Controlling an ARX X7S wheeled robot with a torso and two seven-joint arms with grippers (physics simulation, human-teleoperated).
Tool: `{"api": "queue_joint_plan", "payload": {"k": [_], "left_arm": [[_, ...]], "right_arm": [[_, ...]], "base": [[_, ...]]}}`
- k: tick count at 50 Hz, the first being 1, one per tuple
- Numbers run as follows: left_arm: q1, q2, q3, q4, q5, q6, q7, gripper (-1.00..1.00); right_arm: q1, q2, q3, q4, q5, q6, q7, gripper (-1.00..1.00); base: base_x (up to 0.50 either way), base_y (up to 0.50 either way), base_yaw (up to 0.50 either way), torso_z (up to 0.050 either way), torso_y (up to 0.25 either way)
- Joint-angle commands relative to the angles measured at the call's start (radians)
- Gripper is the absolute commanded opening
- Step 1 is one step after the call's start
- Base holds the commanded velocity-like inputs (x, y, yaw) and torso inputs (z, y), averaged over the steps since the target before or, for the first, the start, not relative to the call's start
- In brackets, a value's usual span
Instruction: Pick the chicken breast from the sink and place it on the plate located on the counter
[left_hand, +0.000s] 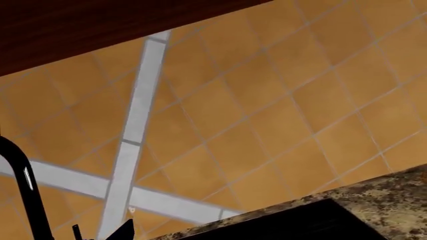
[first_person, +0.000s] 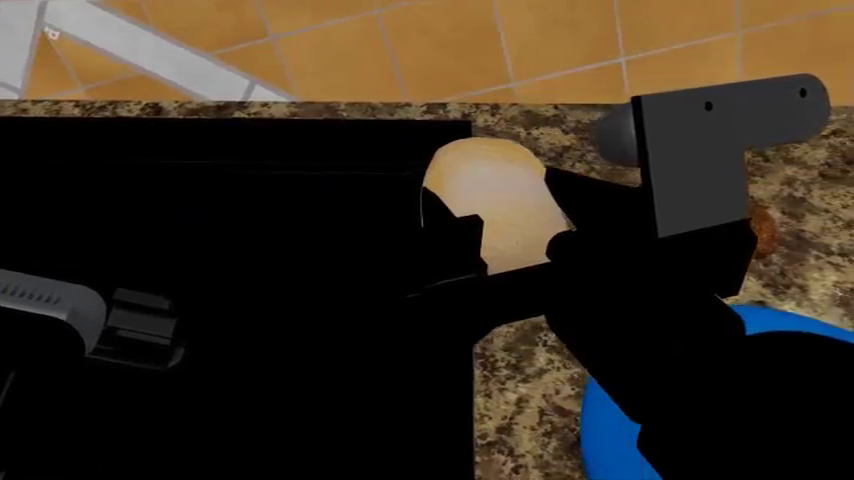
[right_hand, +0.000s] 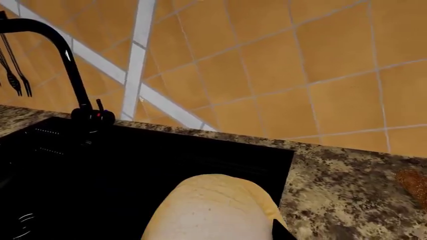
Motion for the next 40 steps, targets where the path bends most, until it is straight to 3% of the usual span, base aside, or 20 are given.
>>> {"api": "queue_joint_plan", "payload": {"k": [1, 11, 40], "left_arm": [[-0.008, 0.000, -0.001, 0.004, -0.007, -0.011, -0.002, 1.00], [-0.017, 0.001, 0.003, 0.002, -0.011, -0.017, -0.004, 1.00], [0.010, 0.001, -0.010, 0.001, -0.014, 0.005, -0.015, 1.00]], "right_arm": [[0.007, 0.007, -0.001, -0.009, -0.020, 0.002, -0.022, -1.00], [0.010, 0.013, -0.006, -0.004, -0.016, -0.005, -0.020, -1.00], [0.015, 0.020, -0.011, -0.002, 0.006, -0.004, -0.004, -1.00]], "base": [[0.00, -0.24, 0.00, 0.000, 0.000], [0.00, -0.24, 0.00, 0.000, 0.001], [0.00, 0.00, 0.00, 0.000, 0.000]]}}
